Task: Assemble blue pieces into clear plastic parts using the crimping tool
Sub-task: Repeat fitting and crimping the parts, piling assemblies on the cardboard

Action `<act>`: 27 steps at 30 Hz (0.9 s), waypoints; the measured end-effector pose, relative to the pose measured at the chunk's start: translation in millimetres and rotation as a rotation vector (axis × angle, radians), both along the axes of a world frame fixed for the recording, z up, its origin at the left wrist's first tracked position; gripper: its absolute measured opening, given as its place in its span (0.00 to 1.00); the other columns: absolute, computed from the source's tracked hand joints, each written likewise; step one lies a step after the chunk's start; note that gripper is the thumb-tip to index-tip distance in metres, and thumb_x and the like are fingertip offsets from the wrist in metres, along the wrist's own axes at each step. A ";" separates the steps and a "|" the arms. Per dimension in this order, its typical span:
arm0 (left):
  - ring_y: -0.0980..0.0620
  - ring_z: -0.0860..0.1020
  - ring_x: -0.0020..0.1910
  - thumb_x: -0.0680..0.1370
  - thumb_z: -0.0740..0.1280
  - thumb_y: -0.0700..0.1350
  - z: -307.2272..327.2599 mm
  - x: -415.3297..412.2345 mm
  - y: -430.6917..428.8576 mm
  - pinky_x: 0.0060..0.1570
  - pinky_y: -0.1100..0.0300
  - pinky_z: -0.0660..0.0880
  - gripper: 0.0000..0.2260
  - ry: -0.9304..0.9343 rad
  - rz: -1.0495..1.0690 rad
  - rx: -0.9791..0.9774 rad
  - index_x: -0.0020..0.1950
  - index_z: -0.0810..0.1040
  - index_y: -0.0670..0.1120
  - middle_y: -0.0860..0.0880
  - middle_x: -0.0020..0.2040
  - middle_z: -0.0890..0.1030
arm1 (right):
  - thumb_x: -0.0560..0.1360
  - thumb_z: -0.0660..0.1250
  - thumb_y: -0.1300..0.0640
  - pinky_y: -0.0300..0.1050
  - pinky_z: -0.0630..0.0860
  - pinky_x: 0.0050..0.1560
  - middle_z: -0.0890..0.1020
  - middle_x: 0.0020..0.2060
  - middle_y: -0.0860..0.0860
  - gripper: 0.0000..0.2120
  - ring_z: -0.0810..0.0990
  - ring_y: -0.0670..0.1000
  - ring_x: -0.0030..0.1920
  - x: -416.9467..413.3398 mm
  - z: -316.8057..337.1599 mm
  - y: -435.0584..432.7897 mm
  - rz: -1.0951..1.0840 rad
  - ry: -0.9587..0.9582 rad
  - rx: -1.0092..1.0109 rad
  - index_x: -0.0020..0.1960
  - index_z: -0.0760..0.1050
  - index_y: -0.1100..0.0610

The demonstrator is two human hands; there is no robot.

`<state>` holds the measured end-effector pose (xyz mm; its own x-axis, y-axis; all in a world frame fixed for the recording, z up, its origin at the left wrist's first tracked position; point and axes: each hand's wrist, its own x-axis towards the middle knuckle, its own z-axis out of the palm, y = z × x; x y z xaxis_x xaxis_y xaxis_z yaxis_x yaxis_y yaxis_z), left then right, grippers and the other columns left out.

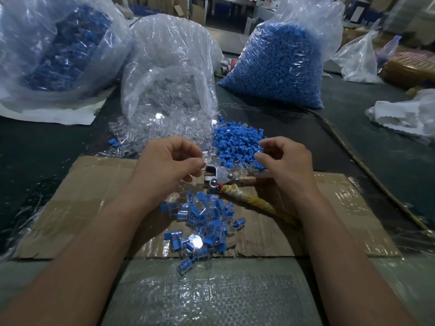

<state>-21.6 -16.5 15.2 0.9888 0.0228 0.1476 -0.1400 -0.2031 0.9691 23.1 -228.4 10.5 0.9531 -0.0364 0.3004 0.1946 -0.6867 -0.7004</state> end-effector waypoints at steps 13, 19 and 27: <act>0.54 0.80 0.30 0.69 0.70 0.35 2.1 0.1 -1.5 0.30 0.68 0.75 0.06 0.012 -0.045 -0.080 0.40 0.78 0.46 0.45 0.35 0.83 | 0.67 0.73 0.64 0.35 0.77 0.47 0.78 0.41 0.44 0.13 0.78 0.40 0.43 -35.9 13.8 43.7 0.381 -0.003 0.290 0.40 0.75 0.48; 0.53 0.81 0.30 0.68 0.70 0.37 1.2 -0.2 -2.2 0.30 0.66 0.76 0.04 0.035 -0.105 -0.094 0.41 0.79 0.43 0.46 0.34 0.83 | 0.66 0.73 0.65 0.47 0.78 0.51 0.80 0.46 0.50 0.12 0.80 0.47 0.48 -39.1 13.7 49.5 0.455 0.033 0.323 0.40 0.76 0.50; 0.52 0.80 0.31 0.69 0.69 0.33 4.1 -2.9 -3.7 0.31 0.65 0.78 0.05 0.080 -0.140 -0.127 0.40 0.79 0.42 0.42 0.35 0.83 | 0.66 0.73 0.66 0.45 0.79 0.47 0.82 0.41 0.52 0.11 0.82 0.49 0.43 -38.6 13.6 49.4 0.467 0.065 0.330 0.41 0.76 0.52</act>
<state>-24.5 -20.2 19.4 0.9920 -0.1026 0.0733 -0.0799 -0.0621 0.9949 -15.6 -179.0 24.1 0.9069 0.3110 0.2845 0.3738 -0.2818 -0.8837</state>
